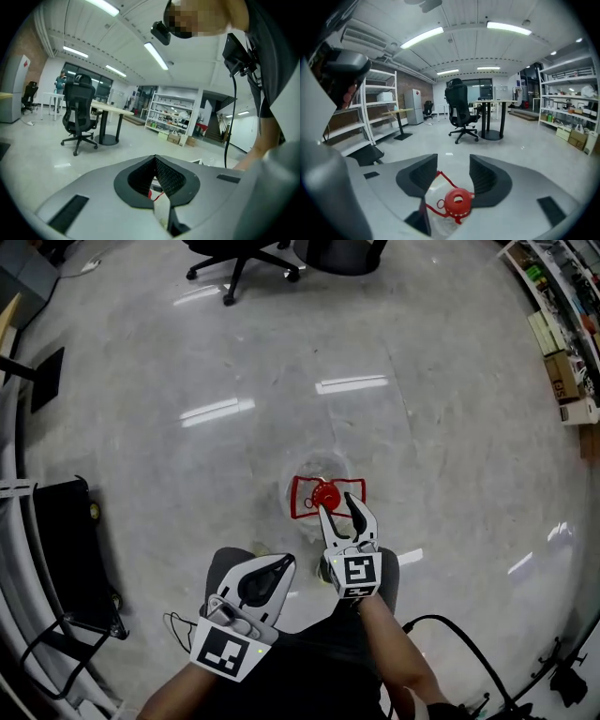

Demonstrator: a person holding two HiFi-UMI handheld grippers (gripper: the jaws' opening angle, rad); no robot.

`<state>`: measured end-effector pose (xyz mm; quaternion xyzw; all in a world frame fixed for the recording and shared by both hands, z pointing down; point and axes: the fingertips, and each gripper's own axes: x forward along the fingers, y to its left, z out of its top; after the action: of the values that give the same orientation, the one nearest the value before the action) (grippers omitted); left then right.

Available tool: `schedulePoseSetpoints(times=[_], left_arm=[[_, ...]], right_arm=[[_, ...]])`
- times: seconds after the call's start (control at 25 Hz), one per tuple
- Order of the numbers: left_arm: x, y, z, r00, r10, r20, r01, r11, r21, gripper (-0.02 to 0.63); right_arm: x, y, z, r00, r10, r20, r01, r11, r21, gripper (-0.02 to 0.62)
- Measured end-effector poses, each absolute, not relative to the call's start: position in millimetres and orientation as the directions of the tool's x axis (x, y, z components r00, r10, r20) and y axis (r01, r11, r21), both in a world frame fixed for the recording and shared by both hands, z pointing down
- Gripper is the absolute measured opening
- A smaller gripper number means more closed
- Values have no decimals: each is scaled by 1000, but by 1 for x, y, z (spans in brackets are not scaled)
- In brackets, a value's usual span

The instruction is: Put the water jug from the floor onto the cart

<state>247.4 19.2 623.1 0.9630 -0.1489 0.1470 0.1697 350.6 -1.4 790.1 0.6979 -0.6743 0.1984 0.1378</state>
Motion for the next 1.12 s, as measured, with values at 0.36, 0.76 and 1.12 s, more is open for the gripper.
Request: schedulePoseSetpoints(times=[0.36,0.76,1.12], left_arm=[[261,5,732,883,-199,425,-355,-876,328,5],[266,6,771,867,-170,468,-356,-868,346,5],[261,7,766,864,-178,471,-369,-860,352,5]], right_arm=[[362,-32,898,53,-900,432,-998,-33,52,293],[358,-46,917,40,-913,407,-981,42,191,304],[354,-35,924,-42,-872,488,-987,111,114,301]])
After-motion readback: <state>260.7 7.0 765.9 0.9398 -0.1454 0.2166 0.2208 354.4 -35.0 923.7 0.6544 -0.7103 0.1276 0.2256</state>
